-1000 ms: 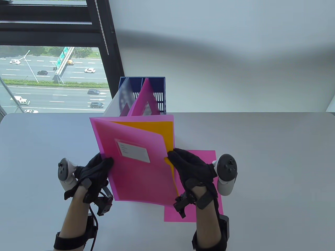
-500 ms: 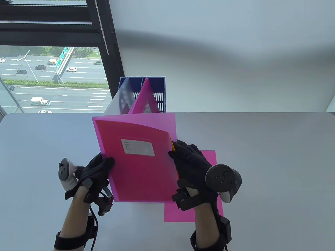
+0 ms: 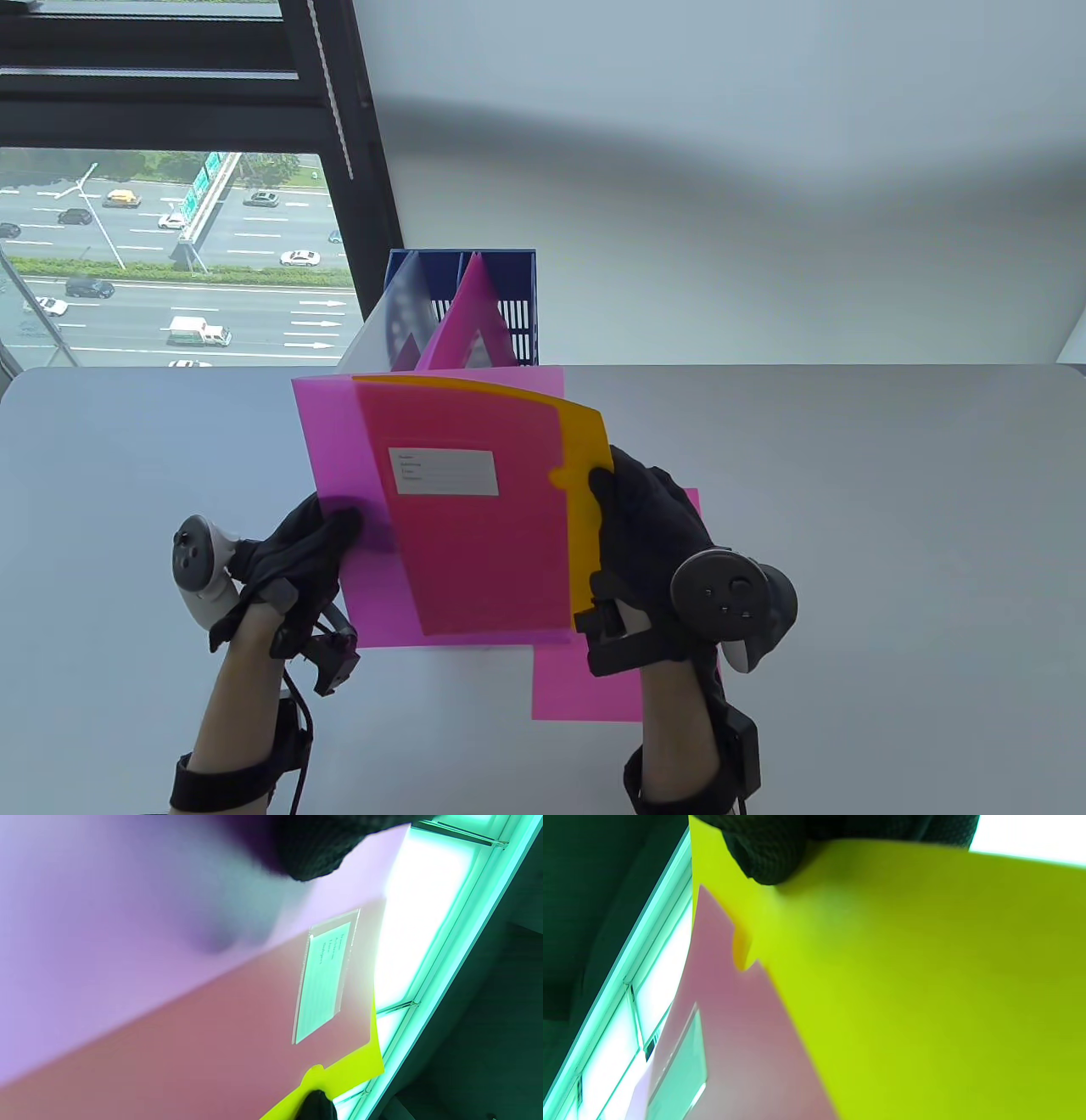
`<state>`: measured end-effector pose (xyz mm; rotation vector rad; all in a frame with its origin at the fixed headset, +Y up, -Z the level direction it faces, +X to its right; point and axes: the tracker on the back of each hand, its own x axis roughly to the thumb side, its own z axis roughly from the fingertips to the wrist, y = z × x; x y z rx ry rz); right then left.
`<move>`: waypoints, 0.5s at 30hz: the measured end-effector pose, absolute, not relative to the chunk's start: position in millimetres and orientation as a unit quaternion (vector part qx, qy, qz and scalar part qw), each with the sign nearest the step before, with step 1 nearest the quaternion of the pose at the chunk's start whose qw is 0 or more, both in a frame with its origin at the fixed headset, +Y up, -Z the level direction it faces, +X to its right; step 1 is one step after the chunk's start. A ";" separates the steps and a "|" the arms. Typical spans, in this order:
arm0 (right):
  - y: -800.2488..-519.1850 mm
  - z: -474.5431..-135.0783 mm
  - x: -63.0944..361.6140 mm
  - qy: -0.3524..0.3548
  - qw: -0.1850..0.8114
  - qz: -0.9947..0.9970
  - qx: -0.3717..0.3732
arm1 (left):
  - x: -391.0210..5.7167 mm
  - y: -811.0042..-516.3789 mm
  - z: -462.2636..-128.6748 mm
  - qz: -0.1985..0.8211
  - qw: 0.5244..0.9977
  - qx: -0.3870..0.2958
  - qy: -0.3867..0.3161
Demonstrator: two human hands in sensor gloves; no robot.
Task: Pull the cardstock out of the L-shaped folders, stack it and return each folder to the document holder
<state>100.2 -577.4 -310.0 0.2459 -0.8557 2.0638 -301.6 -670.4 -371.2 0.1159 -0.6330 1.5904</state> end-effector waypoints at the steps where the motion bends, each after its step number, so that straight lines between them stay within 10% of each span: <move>1: -577.2 -309.4 104.2 -0.351 0.431 0.826 0.093 | -303.4 -670.1 -371.1 0.703 0.652 0.053 -0.278; 15: -579.3 -293.4 179.3 -0.409 0.396 0.822 -0.016 | -339.0 -666.0 -367.9 0.704 0.659 0.095 -0.248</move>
